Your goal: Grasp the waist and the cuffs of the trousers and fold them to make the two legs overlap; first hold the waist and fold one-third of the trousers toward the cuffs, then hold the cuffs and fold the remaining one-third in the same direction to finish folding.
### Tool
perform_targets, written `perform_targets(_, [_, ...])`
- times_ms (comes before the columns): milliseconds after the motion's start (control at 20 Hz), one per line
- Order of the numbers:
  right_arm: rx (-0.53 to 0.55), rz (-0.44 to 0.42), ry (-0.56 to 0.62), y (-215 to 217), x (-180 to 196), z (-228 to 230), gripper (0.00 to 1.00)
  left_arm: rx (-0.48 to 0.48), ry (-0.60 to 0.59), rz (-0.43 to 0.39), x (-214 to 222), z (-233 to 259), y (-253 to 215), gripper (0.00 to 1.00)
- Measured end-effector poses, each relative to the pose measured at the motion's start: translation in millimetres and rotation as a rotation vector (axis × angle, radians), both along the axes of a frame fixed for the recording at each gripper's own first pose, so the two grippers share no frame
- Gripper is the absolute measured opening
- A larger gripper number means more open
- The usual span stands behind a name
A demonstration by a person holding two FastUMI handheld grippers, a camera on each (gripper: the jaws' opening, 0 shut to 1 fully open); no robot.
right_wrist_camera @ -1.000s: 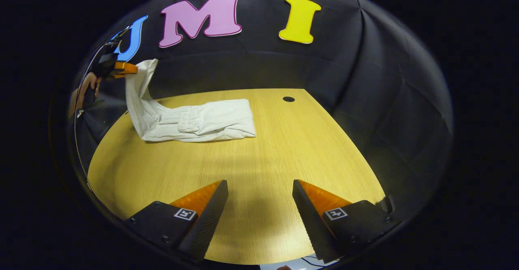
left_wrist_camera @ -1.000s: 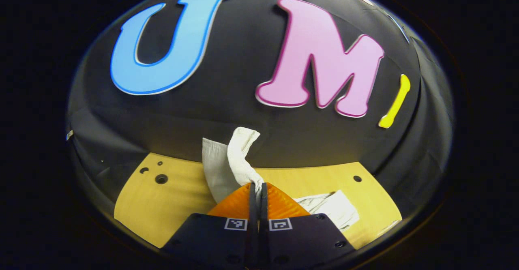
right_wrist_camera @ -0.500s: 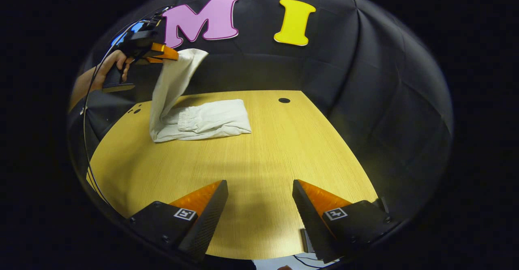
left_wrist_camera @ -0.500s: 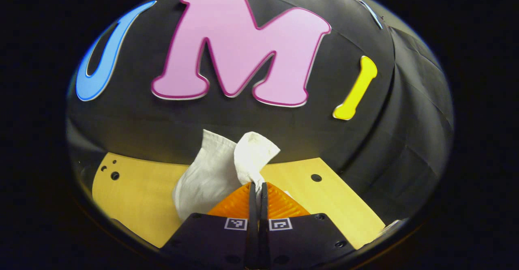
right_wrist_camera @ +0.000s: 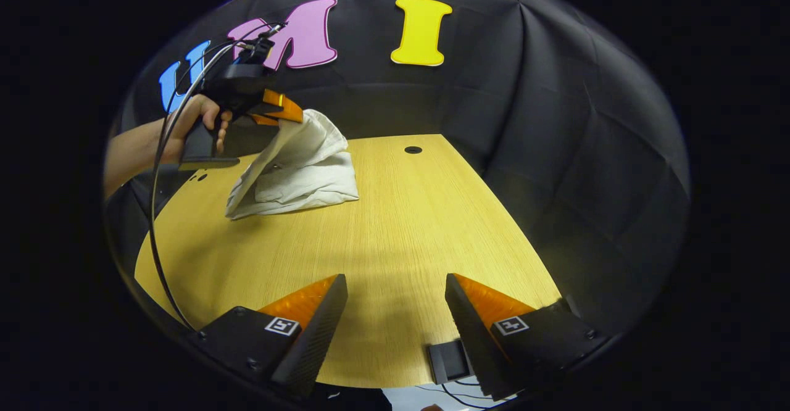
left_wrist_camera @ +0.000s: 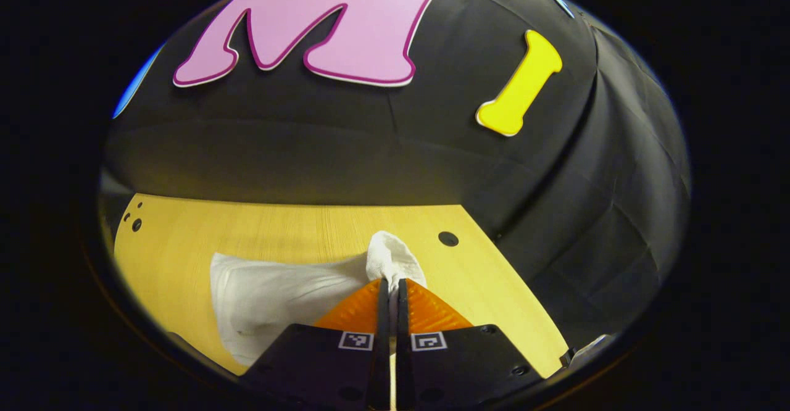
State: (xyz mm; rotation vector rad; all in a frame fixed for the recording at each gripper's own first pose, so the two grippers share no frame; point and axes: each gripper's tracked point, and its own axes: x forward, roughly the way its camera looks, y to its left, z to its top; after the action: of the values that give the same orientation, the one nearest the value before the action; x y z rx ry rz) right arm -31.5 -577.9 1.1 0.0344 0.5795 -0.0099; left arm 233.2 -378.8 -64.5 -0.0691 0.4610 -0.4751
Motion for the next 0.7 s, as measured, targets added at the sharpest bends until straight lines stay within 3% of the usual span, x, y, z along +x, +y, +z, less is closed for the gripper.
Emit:
perform_targets(150, [0.016, 0.022, -0.003, 2.7, 4.3, -2.5, 0.98, 0.008, 0.018, 0.003, -9.8, -8.2, 2.1, 0.14])
perform_targets(200, [0.016, 0.031, -0.004, 5.1, 6.0, -2.3, 0.99, -0.005, 0.018, 0.000, -17.7, -7.3, 7.4, 0.20])
perform_targets(450, [0.028, 0.068, -0.046, 31.4, 18.9, 15.5, 0.99, -0.026, -0.071, 0.032, -62.2, 28.2, 72.2, 0.95])
perform_targets(700, [0.039, 0.140, -0.107, 82.4, 17.8, 49.8, 0.99, 0.000, -0.212, 0.142, -143.3, 69.2, 175.0, 0.96])
